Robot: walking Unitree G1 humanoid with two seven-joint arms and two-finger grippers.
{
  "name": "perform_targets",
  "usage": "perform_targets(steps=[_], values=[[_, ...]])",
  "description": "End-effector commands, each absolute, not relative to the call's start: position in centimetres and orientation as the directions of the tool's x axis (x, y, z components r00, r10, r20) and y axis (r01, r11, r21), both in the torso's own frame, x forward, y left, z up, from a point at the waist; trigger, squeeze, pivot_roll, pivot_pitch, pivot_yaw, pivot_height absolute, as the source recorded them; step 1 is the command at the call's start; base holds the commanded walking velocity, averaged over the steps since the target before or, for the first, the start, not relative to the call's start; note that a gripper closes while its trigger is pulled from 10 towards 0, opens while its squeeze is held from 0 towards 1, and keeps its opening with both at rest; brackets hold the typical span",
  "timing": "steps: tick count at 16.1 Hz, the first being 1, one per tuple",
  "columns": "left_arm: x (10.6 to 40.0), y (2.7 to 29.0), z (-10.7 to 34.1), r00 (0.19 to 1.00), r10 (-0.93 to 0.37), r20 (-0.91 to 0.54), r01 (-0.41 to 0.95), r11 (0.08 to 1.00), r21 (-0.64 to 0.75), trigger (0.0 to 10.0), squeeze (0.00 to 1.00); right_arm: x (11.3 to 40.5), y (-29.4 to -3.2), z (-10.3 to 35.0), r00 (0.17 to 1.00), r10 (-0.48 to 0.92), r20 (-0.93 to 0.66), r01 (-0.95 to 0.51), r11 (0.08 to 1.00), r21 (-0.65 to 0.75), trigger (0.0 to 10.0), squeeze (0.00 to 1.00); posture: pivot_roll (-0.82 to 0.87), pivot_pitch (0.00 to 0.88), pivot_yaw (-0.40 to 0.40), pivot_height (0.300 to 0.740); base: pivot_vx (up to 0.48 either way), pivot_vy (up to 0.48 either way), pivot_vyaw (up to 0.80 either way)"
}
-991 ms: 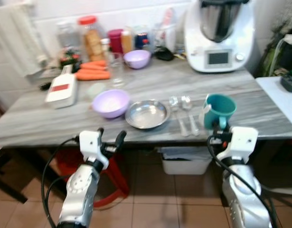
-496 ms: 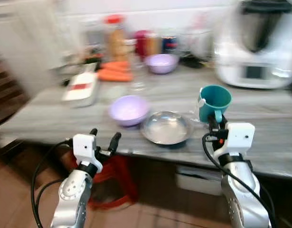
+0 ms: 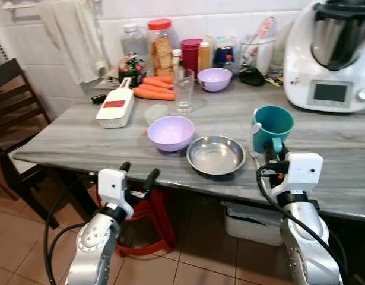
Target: Setting the table
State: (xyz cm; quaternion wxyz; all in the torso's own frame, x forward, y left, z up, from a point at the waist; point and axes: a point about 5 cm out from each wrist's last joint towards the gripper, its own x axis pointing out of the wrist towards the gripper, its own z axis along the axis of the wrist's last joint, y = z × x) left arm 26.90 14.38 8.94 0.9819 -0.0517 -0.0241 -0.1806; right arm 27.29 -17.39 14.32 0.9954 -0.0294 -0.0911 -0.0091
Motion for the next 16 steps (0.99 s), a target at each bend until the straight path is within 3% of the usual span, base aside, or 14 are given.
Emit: perform_targets(steps=[1,16], values=[[26.93,14.31,9.50,0.927,-0.366,0.084,0.373,0.923,-0.092,10.0,0.00,27.31,-17.23,15.13,0.976,-0.011,0.217,0.024,0.998,-0.056,10.0,0.00,-0.15,0.000,0.104,0.740,0.000,0.000,0.00],[26.91,13.84,9.41,0.922,-0.379,0.080,0.387,0.913,-0.131,10.0,0.00,26.94,-17.28,15.02,0.976,-0.002,0.216,0.017,0.998,-0.066,10.0,0.00,-0.17,0.000,0.103,0.740,0.269,0.000,0.00]])
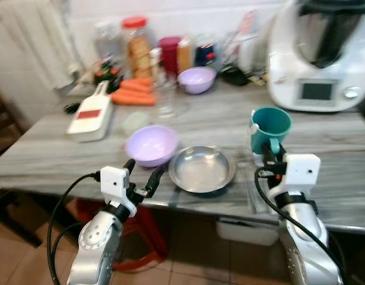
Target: Setting the table
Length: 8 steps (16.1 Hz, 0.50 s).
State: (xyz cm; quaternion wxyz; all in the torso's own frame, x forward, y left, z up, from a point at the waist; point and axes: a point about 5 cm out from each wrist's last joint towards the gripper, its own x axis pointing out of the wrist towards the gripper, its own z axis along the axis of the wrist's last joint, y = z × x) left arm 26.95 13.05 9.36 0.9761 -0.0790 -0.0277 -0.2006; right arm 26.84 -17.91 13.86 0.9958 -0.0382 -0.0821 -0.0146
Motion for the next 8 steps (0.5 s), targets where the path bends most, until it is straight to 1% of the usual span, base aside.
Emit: perform_targets(steps=[1,5,8], values=[[26.92,13.95,9.36,0.924,-0.376,0.078,0.383,0.914,-0.131,10.0,0.00,26.84,-17.11,14.99,0.976,0.010,0.219,0.007,0.997,-0.075,10.0,0.00,-0.17,0.000,0.102,0.740,0.285,0.000,0.00],[26.97,13.91,9.44,0.925,-0.371,0.080,0.379,0.916,-0.132,10.0,0.00,26.83,-16.91,15.08,0.974,0.026,0.224,-0.006,0.996,-0.088,10.0,0.00,-0.17,0.000,0.102,0.740,0.275,0.000,0.00],[26.94,14.06,9.40,0.930,-0.359,0.078,0.367,0.920,-0.134,10.0,0.00,26.82,-16.92,15.19,0.973,0.040,0.227,-0.017,0.994,-0.103,10.0,0.00,-0.17,0.000,0.101,0.740,0.000,0.000,0.00]])
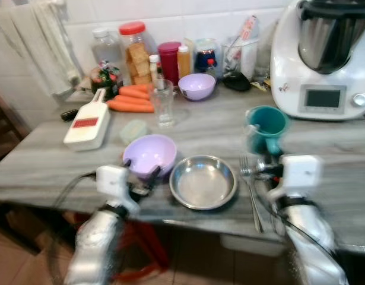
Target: Setting the table
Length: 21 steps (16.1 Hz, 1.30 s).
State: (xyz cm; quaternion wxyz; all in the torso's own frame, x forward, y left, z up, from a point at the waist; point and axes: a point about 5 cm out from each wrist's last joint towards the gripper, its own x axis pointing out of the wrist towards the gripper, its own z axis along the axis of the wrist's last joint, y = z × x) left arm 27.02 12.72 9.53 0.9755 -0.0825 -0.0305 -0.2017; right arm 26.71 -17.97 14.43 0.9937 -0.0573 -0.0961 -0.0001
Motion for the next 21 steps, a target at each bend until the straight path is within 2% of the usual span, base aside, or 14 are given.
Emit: perform_targets(steps=[1,4,8,16,21], values=[[26.8,14.2,9.3,0.931,-0.358,0.075,0.365,0.922,-0.127,10.0,0.00,26.8,-16.9,15.2,0.973,0.049,0.228,-0.025,0.994,-0.105,10.0,0.00,-0.17,0.000,0.101,0.740,0.000,0.000,0.00],[26.1,14.5,9.0,0.907,-0.413,0.079,0.421,0.893,-0.162,10.0,0.00,27.3,-16.8,15.9,0.969,0.074,0.237,-0.049,0.993,-0.109,10.0,0.00,-0.16,0.000,0.095,0.740,0.000,0.000,0.00],[24.4,14.0,8.6,0.810,-0.583,0.059,0.580,0.784,-0.220,10.0,0.00,28.9,-17.8,16.4,0.969,0.101,0.223,-0.079,0.991,-0.105,10.0,0.00,-0.15,0.000,0.089,0.740,0.000,0.000,0.00],[24.7,13.3,9.7,0.698,-0.713,0.067,0.708,0.672,-0.216,10.0,0.00,33.4,-17.8,15.9,0.972,0.182,0.147,-0.167,0.980,-0.106,10.0,0.00,-0.14,0.000,0.089,0.740,0.000,0.000,0.00],[24.4,13.0,10.0,0.660,-0.748,0.070,0.741,0.633,-0.225,10.0,0.00,34.0,-18.7,14.0,0.980,0.182,0.080,-0.176,0.981,-0.080,10.0,0.00,-0.13,0.000,0.100,0.740,0.000,0.000,0.00]])
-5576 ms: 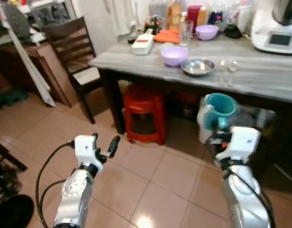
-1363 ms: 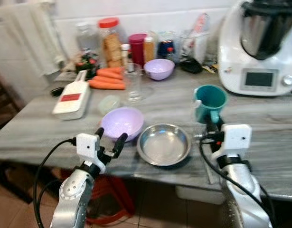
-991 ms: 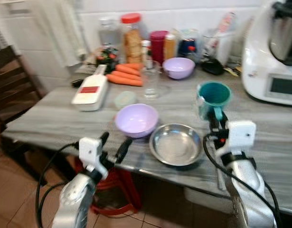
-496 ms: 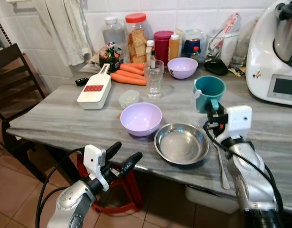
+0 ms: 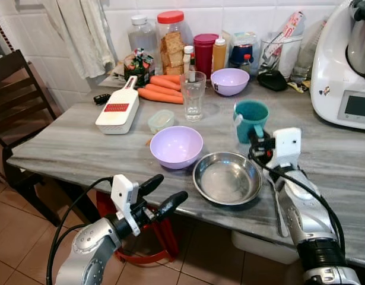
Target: Setting the table
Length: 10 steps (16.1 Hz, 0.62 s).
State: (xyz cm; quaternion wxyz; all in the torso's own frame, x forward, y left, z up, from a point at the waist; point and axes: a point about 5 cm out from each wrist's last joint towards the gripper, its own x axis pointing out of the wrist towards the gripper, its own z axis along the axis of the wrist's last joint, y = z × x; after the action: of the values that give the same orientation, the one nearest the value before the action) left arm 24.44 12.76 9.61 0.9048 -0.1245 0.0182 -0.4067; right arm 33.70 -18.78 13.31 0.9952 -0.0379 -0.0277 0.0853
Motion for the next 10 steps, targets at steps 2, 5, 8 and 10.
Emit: perform_targets(steps=[2,5,8,10], values=[[24.5,12.9,10.0,0.661,-0.747,0.070,0.739,0.633,-0.228,10.0,0.00,34.0,-18.8,12.9,0.983,0.179,0.051,-0.176,0.982,-0.062,10.0,0.00,-0.12,0.000,0.103,0.740,0.000,0.000,0.00],[24.5,12.8,9.9,0.661,-0.747,0.072,0.739,0.631,-0.234,10.0,0.00,34.0,-18.6,12.2,0.982,0.184,0.031,-0.182,0.981,-0.066,10.0,0.00,-0.12,0.000,0.105,0.740,0.000,0.000,0.00],[24.5,12.8,9.9,0.663,-0.746,0.071,0.738,0.633,-0.234,10.0,0.00,34.1,-18.9,12.0,0.983,0.181,0.026,-0.179,0.982,-0.065,10.0,0.00,-0.12,0.000,0.106,0.740,0.000,0.000,0.00],[24.5,12.8,10.0,0.665,-0.743,0.072,0.736,0.636,-0.233,10.0,0.00,34.2,-19.1,11.9,0.984,0.178,0.023,-0.177,0.982,-0.063,10.0,0.25,-0.11,0.000,0.106,0.740,0.000,0.000,0.00]])
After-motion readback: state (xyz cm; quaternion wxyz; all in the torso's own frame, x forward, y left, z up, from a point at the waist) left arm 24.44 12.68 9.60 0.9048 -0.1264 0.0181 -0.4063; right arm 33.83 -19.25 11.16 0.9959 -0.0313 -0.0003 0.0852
